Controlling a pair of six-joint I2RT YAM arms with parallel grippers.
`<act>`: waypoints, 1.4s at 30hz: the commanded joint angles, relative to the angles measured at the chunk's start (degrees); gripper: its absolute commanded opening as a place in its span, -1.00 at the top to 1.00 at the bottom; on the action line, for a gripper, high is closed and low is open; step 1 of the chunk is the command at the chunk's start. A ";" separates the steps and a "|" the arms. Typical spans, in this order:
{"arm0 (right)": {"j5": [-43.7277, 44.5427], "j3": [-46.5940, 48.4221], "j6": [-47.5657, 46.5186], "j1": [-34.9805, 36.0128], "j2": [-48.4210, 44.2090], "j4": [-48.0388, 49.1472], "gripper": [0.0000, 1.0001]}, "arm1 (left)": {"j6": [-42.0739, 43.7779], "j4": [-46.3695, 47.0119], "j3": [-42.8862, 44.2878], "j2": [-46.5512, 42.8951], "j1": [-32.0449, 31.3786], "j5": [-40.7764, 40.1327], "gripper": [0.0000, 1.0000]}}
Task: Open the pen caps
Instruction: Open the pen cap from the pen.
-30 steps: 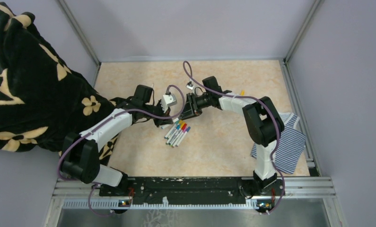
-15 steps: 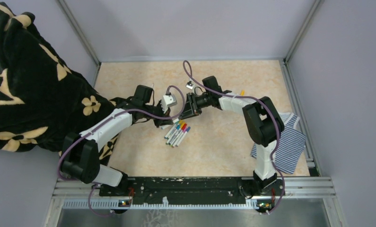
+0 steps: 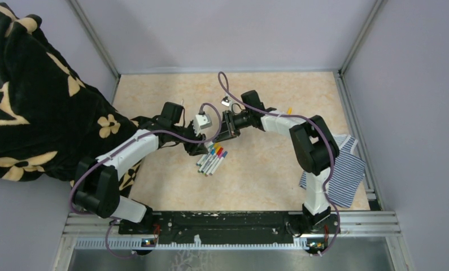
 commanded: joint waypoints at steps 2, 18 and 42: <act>-1.79 3.07 -1.79 0.52 -2.04 1.72 1.00 | 1.64 -1.30 0.00 0.26 -0.34 1.66 -0.19; -3.32 3.33 -2.11 0.48 -2.91 1.19 1.00 | 0.68 -0.12 -0.33 1.88 -0.44 -1.06 0.56; -0.01 3.52 -8.38 -1.68 -7.52 -2.36 1.00 | 1.91 -0.70 -1.31 1.81 -0.53 -2.95 1.00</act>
